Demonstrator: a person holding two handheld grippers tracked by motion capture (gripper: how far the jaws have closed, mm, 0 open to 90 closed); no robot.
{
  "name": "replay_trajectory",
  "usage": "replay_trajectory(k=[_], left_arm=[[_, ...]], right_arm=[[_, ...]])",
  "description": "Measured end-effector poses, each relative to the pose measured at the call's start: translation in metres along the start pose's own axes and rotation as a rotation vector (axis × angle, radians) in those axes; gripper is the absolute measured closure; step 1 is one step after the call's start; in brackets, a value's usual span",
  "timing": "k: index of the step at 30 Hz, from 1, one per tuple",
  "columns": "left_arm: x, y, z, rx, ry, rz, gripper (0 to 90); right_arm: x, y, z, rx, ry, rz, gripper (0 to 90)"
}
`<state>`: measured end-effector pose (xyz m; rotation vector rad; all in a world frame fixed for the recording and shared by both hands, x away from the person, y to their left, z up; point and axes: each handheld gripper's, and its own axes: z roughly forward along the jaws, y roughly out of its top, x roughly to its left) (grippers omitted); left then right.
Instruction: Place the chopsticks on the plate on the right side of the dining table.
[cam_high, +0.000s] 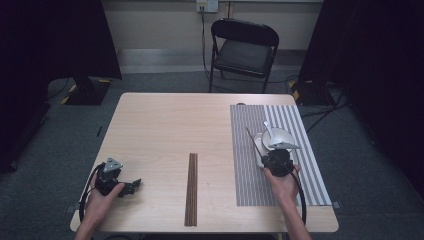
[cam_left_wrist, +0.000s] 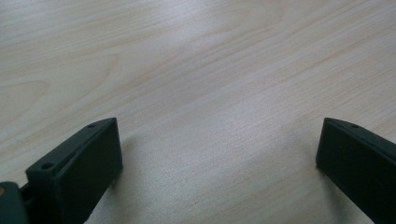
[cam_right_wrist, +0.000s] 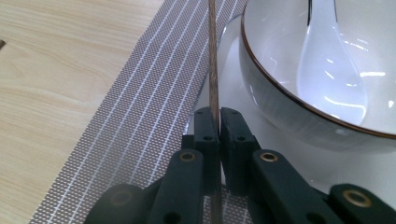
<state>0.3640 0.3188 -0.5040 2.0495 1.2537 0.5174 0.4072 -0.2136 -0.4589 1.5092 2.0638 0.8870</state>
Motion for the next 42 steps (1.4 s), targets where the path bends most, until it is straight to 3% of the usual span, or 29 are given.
replay_trajectory(k=[16,19,24,42], left_arm=[[0.0,0.0,0.0,0.0,-0.001,-0.001,0.0],[0.0,0.0,0.0,0.0,-0.002,0.0,0.0],[0.0,0.0,0.0,0.0,-0.002,-0.001,0.0],[0.0,0.0,0.0,0.0,-0.001,0.0,0.0]], right_arm=[[-0.007,-0.006,0.006,0.021,-0.027,-0.002,85.3],[-0.006,-0.008,0.003,0.019,-0.034,-0.01,76.8],[-0.004,-0.012,0.0,0.021,-0.053,-0.022,74.0],[-0.016,-0.017,0.003,0.025,-0.053,0.034,83.5]])
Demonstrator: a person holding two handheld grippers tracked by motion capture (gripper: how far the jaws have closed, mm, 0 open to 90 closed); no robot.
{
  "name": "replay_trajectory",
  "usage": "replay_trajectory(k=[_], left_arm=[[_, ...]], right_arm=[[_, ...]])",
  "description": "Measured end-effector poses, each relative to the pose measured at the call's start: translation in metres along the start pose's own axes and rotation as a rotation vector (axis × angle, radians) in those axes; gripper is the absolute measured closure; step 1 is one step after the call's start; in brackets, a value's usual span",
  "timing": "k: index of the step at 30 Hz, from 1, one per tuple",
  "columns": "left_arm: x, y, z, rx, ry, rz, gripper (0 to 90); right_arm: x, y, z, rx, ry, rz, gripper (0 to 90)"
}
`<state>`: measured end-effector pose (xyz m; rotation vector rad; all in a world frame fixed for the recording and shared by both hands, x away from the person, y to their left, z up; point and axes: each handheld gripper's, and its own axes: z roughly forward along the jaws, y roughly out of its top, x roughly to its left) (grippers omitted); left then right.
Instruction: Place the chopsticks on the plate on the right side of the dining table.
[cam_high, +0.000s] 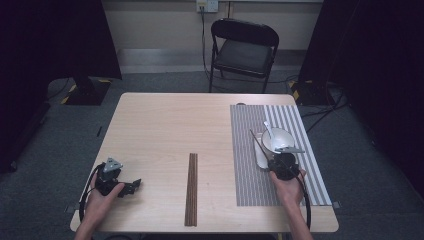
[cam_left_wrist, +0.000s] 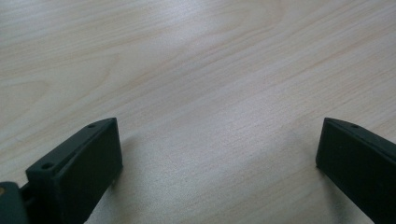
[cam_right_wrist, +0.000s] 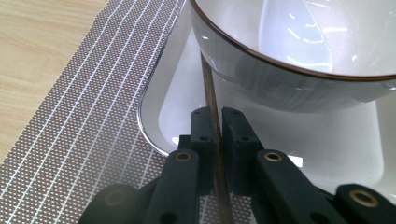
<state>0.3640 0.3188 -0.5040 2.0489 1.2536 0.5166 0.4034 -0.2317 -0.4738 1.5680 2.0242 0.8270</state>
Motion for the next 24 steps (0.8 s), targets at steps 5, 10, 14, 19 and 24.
replay_trajectory(k=[5,10,14,19,24], left_arm=[[0.0,0.0,0.0,-0.001,0.0,0.0,0.0],[0.0,0.0,0.0,-0.001,-0.001,0.0,0.0],[0.0,0.0,0.0,0.0,-0.002,0.004,0.0],[0.0,0.0,0.0,0.0,-0.002,0.004,0.0],[0.0,0.0,0.0,0.0,-0.002,0.004,0.0]], right_arm=[[0.0,0.001,0.001,-0.001,0.004,0.001,83.7],[0.0,0.001,0.002,0.006,0.001,-0.002,80.8],[0.001,0.001,0.001,-0.006,-0.003,-0.001,73.1],[0.003,0.003,-0.005,-0.03,-0.007,-0.001,68.3],[0.007,0.003,-0.011,-0.052,-0.008,-0.005,67.6]])
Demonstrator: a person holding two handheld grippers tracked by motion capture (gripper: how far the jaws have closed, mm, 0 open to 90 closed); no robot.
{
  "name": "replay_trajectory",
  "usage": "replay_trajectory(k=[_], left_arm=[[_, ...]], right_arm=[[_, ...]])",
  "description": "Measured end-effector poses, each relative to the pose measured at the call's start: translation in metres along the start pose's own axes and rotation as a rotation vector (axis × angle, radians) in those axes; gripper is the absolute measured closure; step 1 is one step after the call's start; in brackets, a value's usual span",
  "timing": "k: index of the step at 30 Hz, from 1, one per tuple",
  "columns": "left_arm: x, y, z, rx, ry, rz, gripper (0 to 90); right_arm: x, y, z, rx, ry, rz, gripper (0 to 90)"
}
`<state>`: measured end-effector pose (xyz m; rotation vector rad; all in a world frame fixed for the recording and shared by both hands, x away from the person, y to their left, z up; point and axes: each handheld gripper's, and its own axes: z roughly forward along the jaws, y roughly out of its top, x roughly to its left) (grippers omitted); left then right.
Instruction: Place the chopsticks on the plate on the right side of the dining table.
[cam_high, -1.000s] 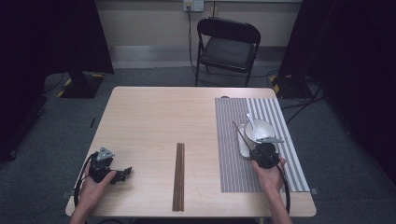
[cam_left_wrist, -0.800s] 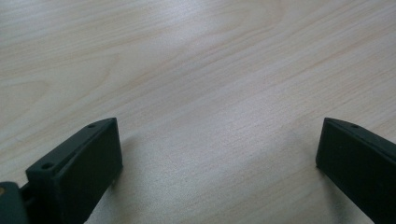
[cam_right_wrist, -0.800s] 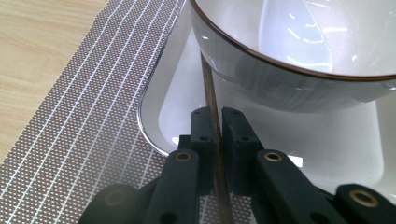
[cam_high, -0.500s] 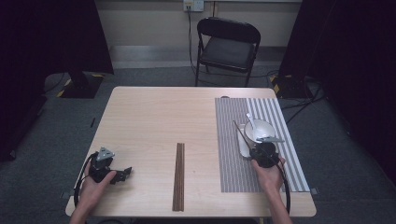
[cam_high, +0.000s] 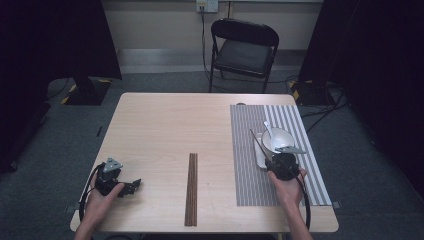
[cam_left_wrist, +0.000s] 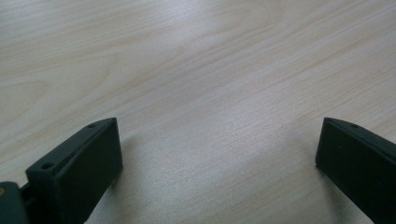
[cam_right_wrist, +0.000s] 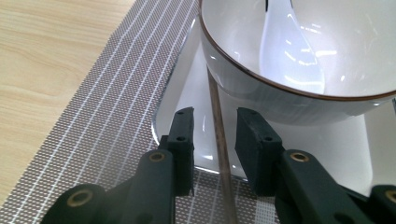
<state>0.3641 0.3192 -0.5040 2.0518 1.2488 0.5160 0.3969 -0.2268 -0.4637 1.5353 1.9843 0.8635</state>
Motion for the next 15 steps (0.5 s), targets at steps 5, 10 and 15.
replay_trajectory(k=[5,10,15], left_arm=[[0.0,0.0,0.0,0.001,-0.001,-0.001,0.0],[0.0,0.0,0.0,0.0,0.0,0.0,0.0],[0.0,0.0,0.0,0.0,0.0,0.0,0.0]], right_arm=[[0.01,0.004,-0.01,-0.028,0.015,-0.021,67.6],[0.031,0.006,-0.017,-0.033,0.081,-0.061,61.9],[0.055,0.005,-0.015,-0.02,0.148,-0.101,55.2]])
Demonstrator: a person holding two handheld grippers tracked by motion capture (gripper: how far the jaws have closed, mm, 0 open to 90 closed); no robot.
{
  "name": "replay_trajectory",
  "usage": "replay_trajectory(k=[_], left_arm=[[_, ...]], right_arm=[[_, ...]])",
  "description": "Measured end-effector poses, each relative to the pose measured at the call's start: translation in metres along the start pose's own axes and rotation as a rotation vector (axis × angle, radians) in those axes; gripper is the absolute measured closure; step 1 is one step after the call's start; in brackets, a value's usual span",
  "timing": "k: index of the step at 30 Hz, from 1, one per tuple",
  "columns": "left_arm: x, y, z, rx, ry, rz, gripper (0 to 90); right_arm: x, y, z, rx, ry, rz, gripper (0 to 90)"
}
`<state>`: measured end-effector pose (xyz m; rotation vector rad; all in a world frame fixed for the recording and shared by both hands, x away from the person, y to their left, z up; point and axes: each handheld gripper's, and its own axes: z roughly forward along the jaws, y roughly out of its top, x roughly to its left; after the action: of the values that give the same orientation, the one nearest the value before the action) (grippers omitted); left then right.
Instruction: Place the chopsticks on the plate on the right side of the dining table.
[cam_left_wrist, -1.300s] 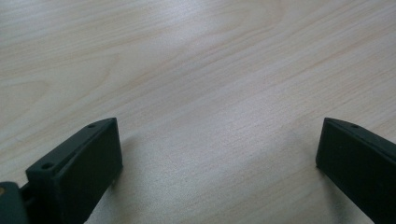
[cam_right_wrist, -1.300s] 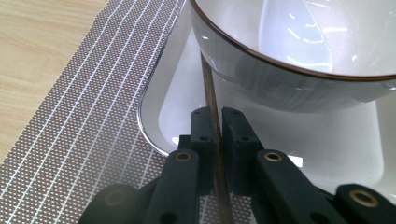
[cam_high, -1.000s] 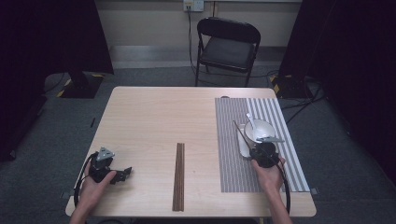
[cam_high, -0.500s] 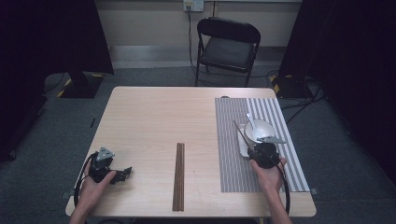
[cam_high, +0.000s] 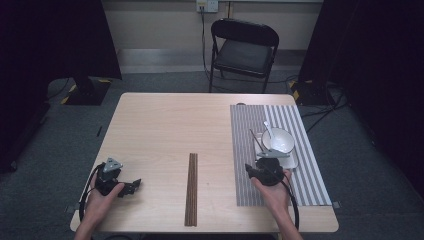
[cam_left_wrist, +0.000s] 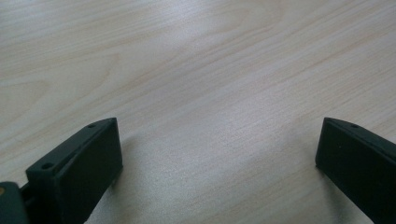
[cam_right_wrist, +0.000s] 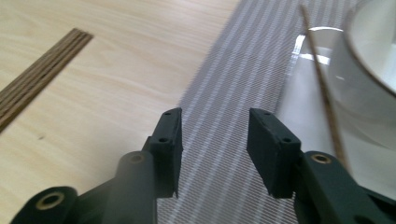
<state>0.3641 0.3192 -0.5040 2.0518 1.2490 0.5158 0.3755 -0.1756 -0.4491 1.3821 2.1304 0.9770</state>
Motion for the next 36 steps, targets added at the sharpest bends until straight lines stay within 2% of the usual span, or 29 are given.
replay_trajectory(k=[3,5,7,10,15,17,20,21,25,30,32,36], left_arm=[[0.0,0.0,0.0,0.0,0.0,0.0,0.0],[0.0,0.0,0.0,0.0,0.0,0.0,0.0],[0.0,0.0,0.0,0.001,0.001,0.001,0.0],[0.0,0.0,0.0,-0.001,0.001,-0.002,0.0],[0.0,0.0,0.0,0.001,0.001,0.001,0.0],[0.0,0.0,0.0,0.001,0.001,0.001,0.0],[0.0,0.0,0.0,0.005,0.005,0.001,0.0],[0.0,0.0,0.0,0.001,0.005,-0.004,0.0],[0.0,0.0,0.0,0.001,0.004,-0.004,0.0],[-0.001,0.0,0.0,0.0,0.005,-0.005,0.0],[-0.001,0.0,0.0,0.0,0.006,-0.006,0.0],[-0.001,0.0,0.0,0.0,0.006,-0.006,0.0]], right_arm=[[0.014,0.002,0.003,0.003,0.038,-0.021,50.6],[0.024,0.004,0.007,0.007,0.056,-0.063,46.0],[0.029,0.004,0.01,0.01,0.086,-0.057,44.9],[0.04,0.003,0.015,0.026,0.118,-0.08,41.5],[0.066,0.002,0.023,0.064,0.182,-0.095,37.0],[0.08,-0.001,0.026,0.077,0.197,-0.131,34.7],[0.093,-0.003,0.029,0.082,0.229,-0.167,32.6],[0.098,-0.005,0.029,0.072,0.242,-0.166,31.3],[0.109,-0.009,0.032,0.089,0.281,-0.19,28.1],[0.118,-0.01,0.033,0.103,0.32,-0.189,24.5],[0.121,-0.012,0.032,0.103,0.312,-0.201,24.4],[0.129,-0.015,0.036,0.117,0.333,-0.207,23.4]])
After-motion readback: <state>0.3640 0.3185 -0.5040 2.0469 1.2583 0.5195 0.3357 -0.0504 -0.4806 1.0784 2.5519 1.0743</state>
